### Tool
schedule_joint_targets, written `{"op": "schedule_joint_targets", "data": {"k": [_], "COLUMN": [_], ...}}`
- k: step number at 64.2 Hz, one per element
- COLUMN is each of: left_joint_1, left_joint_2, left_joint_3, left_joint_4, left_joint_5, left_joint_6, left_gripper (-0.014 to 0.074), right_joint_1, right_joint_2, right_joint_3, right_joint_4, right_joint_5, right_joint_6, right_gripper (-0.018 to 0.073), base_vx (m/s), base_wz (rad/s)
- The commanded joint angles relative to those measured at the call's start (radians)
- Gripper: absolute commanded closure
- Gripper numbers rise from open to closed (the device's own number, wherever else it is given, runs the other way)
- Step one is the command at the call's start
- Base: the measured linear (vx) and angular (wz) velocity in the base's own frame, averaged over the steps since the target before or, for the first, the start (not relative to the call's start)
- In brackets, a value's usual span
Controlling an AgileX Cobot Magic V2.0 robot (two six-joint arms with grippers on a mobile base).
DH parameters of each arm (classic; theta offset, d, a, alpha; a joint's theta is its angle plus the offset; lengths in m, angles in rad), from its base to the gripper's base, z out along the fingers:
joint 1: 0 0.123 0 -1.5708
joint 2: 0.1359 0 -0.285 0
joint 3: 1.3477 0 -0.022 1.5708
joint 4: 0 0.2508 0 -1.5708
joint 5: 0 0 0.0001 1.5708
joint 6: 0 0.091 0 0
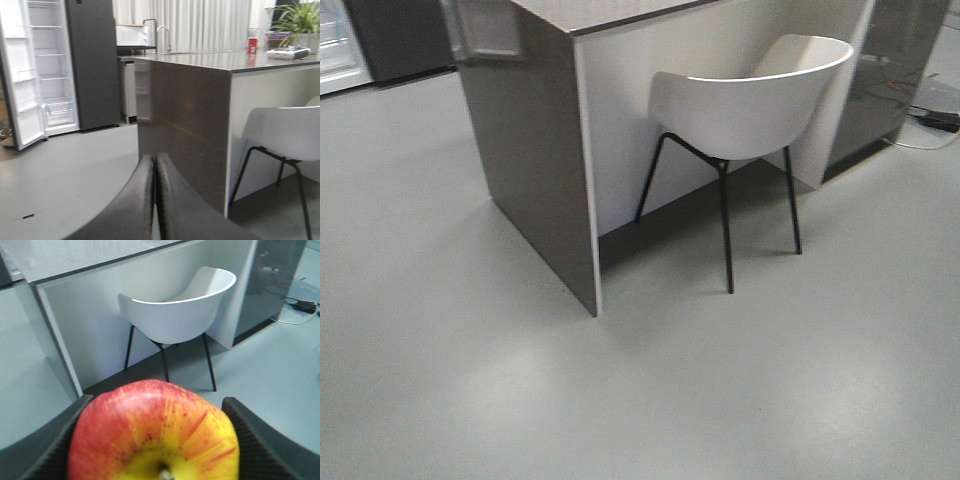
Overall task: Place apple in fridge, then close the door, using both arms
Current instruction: 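Drive the base away from the counter holding the apple in the right gripper, then drive toward the open white refrigerator carrying the apple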
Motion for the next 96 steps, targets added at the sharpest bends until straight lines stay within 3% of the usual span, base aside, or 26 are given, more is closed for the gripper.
{"op": "schedule_joint_targets", "data": {"k": [1,75,96], "left_joint_1": [-0.006,-0.006,-0.045], "left_joint_2": [-0.006,-0.006,-0.006], "left_joint_3": [0.028,0.028,0.028], "left_joint_4": [0.0,0.0,0.0], "left_joint_5": [-0.075,-0.075,-0.075], "left_joint_6": [0.0,0.0,0.0], "left_gripper": [0.0601,0.0601,0.0602], "right_joint_1": [-0.004,-0.004,-0.004], "right_joint_2": [-0.026,-0.026,-0.026], "right_joint_3": [-0.032,-0.032,-0.032], "right_joint_4": [-0.006,-0.014,-0.014], "right_joint_5": [-0.082,-0.082,-0.082], "right_joint_6": [-0.002,-0.002,-0.002], "right_gripper": [0.0568,0.0568,0.0568], "base_vx": [0.0,0.08,0.13], "base_wz": [0.36,0.43,0.3]}}
